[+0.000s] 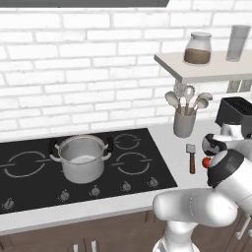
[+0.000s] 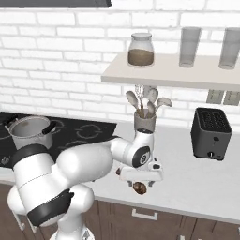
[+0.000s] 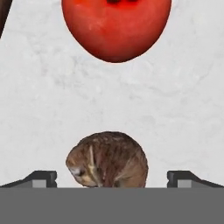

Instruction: Put the mushroom and tomato in the pot. Retrieve the spatula and lightly stir the vegetables in the pot.

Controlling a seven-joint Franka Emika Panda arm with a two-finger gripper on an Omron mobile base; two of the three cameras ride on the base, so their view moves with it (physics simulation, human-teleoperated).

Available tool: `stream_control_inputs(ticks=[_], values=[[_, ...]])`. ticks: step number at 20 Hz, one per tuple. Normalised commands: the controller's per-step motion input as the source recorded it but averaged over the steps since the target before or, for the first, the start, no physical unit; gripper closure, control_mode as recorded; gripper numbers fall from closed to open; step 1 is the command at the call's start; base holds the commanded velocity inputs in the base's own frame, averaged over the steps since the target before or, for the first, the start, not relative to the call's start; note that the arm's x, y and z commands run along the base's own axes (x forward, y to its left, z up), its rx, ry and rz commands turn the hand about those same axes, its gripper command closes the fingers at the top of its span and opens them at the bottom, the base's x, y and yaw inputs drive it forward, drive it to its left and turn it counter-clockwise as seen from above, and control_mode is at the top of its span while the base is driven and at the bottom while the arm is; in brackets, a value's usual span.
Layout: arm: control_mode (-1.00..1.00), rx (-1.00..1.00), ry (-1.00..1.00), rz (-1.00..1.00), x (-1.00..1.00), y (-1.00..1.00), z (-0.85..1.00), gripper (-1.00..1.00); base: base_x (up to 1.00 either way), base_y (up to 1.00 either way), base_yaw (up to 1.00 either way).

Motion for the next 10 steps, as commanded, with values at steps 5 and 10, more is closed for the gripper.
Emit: stream_control_inputs(ticks=[5, 10], values=[[-1.00, 0.00, 0.00, 0.09, -0.18, 0.00, -0.26, -1.00, 0.00, 0.00, 0.00], [-1.00, 0.00, 0.00, 0.09, 0.01, 0.00, -0.25, -1.00, 0.00, 0.00, 0.00]])
